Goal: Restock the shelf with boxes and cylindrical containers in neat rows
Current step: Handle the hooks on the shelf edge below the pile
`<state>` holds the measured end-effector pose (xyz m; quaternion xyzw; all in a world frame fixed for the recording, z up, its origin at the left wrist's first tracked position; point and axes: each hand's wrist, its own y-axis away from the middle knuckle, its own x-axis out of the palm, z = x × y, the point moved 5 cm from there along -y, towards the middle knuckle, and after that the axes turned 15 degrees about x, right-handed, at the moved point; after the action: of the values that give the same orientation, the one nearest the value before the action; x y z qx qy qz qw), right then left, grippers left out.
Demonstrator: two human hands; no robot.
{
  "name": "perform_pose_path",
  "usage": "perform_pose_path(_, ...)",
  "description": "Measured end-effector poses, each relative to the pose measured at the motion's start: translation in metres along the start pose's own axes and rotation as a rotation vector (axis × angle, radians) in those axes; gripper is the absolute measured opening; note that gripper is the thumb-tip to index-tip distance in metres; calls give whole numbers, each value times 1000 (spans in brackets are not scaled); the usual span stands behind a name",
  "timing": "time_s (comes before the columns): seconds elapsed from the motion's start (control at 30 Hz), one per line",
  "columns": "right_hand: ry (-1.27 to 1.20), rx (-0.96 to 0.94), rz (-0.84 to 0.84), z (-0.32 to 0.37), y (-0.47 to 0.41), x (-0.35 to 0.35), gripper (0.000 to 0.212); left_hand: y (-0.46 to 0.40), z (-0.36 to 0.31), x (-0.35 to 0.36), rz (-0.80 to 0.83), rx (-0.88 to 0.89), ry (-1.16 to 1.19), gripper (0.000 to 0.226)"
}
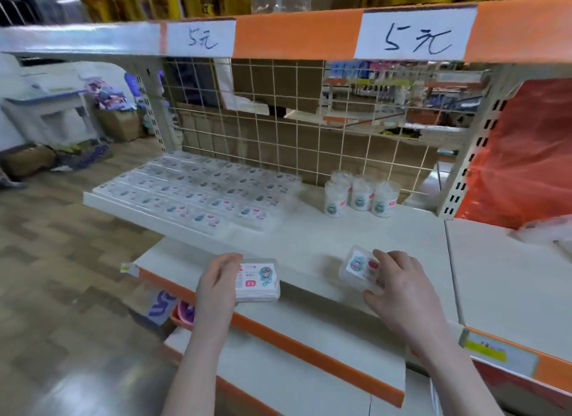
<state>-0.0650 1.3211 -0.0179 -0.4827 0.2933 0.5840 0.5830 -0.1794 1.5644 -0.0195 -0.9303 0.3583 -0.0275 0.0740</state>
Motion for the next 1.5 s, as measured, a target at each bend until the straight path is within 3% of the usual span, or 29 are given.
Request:
perform_pose_path(0.23,-30,-71,46,83,-32,42,66,-66,12,-47,-77,-1,-57,12)
perform_pose_path(0.73,-10,-208,137,205,-71,97,62,-182,18,-106,-81,27,-128,15)
perform_pose_path(1.07,90,-126,160,229,-71,122,61,-240,29,-114,117,30,-51,13)
perform_pose_path(1.5,-35,-101,129,221,-67,141,54,-271,38,-110,212,56,-29,16)
